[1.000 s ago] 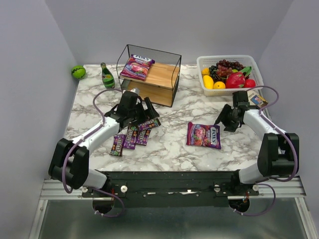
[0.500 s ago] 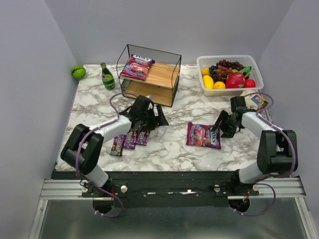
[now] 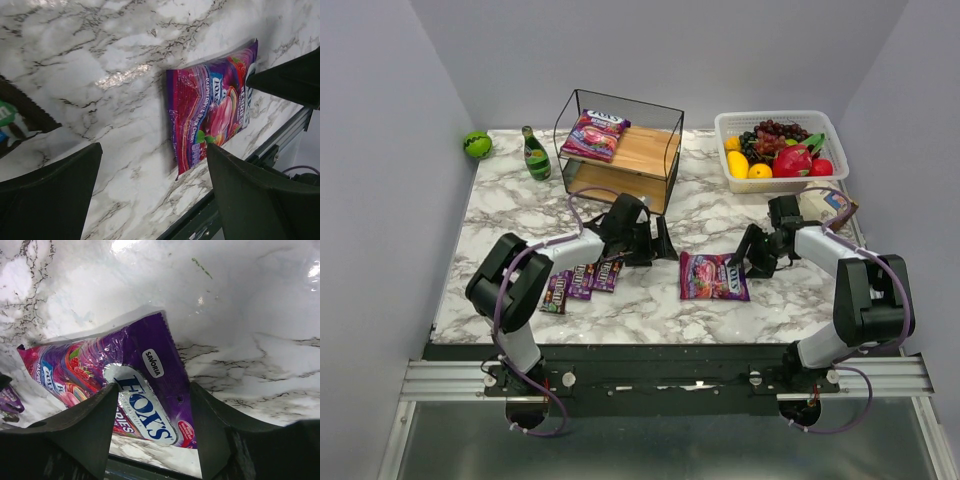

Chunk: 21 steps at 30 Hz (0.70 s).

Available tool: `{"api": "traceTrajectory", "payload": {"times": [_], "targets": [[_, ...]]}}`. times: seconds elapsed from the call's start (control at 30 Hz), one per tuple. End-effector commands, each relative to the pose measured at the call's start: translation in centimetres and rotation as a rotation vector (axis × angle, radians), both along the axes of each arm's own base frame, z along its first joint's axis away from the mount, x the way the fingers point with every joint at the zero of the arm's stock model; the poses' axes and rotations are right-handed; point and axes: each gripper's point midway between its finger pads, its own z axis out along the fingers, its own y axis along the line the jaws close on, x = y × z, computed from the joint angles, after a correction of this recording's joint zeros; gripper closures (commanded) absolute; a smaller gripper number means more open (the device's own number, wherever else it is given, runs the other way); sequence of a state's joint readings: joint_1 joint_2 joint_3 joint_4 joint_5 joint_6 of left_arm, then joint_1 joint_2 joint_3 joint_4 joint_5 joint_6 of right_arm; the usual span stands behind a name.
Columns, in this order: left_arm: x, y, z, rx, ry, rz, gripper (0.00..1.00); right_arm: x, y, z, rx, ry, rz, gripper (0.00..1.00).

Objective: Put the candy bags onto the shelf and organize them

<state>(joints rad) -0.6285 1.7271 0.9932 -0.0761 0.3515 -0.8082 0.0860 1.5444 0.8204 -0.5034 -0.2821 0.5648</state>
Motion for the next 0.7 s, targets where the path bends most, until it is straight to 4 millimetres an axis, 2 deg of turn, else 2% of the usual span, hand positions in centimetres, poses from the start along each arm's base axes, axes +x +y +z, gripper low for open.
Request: {"api": "traceTrajectory", "payload": {"times": [0.0,0.17,0.3,0.43,0.53,0.57,0.67], "targets": [[-1.6,-2.8,-0.3,-0.058,0.032,-0.095,0.07,-1.3,0.4,-1.1,0.017,0.046,-0.001,0.34],[-3.5,-4.5,-2.2,-0.064,0.094,-0.120,0.12,-1.7,0.5,-1.4,0.021,0.052,-0.001,0.36],[-3.6,-5.6,-2.7,-0.097,0.109,-0.108,0.16,-2.2,0.5,-1.9,0.023,0.080,-0.006,0.43],[-3.8,-5.9,-3.4,-0.107,0.130,-0.096,0.20,-2.5,0.5,-2.0,0.024,0.085,-0.008,0.46],[-4.2,-5.9,-4.0,-0.114,0.144,-0.095,0.24,-2.7,0.5,-2.1,0.021,0.089,-0.006,0.52],[-4.4,-5.9,-4.4,-0.113,0.156,-0.102,0.27,-2.8,0.5,-2.1,0.023,0.091,-0.006,0.57],[-4.9,-6.2,-5.1,-0.126,0.190,-0.111,0.32,-2.8,0.5,-2.1,0.023,0.095,-0.009,0.64]]}}
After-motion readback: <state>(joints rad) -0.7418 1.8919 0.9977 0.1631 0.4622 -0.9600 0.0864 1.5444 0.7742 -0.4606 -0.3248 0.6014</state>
